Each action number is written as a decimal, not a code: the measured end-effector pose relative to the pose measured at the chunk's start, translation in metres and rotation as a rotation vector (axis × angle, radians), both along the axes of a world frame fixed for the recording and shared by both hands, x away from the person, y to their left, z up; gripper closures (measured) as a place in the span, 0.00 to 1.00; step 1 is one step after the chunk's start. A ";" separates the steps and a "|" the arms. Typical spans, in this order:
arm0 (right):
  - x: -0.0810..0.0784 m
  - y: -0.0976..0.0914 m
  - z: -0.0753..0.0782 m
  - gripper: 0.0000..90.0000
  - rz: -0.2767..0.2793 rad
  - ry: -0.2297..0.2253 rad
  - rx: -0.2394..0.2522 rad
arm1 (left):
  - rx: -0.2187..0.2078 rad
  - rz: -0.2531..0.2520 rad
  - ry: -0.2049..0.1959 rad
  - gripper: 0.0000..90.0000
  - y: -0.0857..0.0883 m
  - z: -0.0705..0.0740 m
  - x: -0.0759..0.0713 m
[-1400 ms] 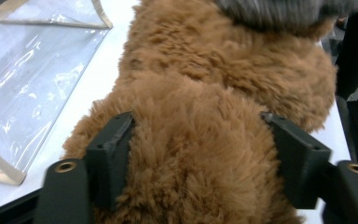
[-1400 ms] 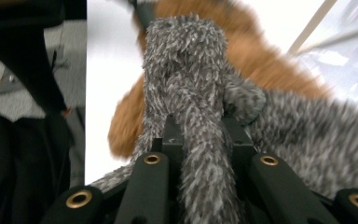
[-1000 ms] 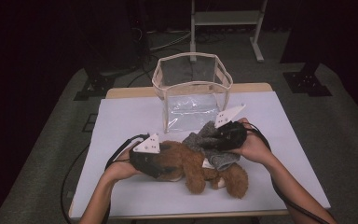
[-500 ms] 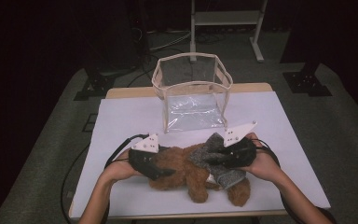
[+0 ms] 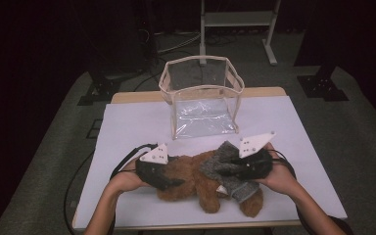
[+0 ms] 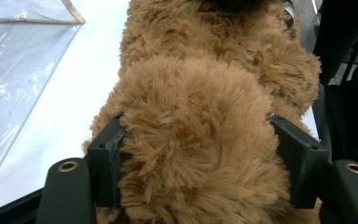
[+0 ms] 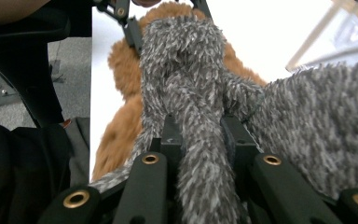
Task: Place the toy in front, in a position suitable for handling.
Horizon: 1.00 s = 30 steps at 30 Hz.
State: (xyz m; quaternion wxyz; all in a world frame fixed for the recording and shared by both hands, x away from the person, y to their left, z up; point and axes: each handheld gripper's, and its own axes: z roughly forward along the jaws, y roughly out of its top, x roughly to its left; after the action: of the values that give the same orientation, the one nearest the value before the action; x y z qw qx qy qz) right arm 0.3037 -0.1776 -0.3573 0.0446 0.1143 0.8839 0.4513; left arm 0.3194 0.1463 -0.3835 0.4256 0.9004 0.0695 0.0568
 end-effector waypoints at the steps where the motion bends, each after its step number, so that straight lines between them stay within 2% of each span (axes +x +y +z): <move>1: -0.003 -0.006 -0.001 0.81 -0.004 -0.002 0.008 | 0.000 0.004 0.000 0.33 0.000 0.000 0.000; 7: -0.020 -0.039 -0.014 0.81 -0.064 0.019 0.009 | -0.010 0.017 0.004 0.32 0.001 0.000 0.001; 11: -0.023 -0.051 -0.026 0.81 -0.093 0.043 0.008 | -0.007 0.008 -0.005 0.33 0.001 0.001 0.001; 13: -0.021 -0.050 -0.029 0.81 -0.093 0.051 0.023 | -0.002 0.012 -0.012 0.34 0.002 0.002 0.000; 18: -0.015 -0.043 -0.026 0.81 -0.089 0.034 -0.002 | -0.010 0.026 -0.014 0.34 0.007 0.002 0.001; 21: -0.013 -0.047 -0.028 0.81 -0.092 0.045 -0.005 | -0.014 0.025 -0.014 0.34 0.006 0.002 0.000; 23: -0.013 -0.052 -0.029 0.81 -0.095 0.059 0.010 | -0.018 0.018 -0.021 0.34 0.003 0.002 -0.001; 27: -0.013 -0.052 -0.017 0.82 -0.106 0.043 0.021 | -0.014 0.005 -0.032 0.34 -0.003 0.001 -0.001; 30: -0.009 -0.038 -0.002 0.82 -0.091 0.005 0.013 | -0.004 -0.003 -0.043 0.34 -0.006 0.002 -0.003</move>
State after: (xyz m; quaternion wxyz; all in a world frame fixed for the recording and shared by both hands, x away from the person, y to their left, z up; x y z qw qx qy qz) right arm 0.2945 -0.2157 -0.3596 0.0623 0.1560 0.8750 0.4541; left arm 0.3168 0.1404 -0.3814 0.4288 0.8983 0.0592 0.0753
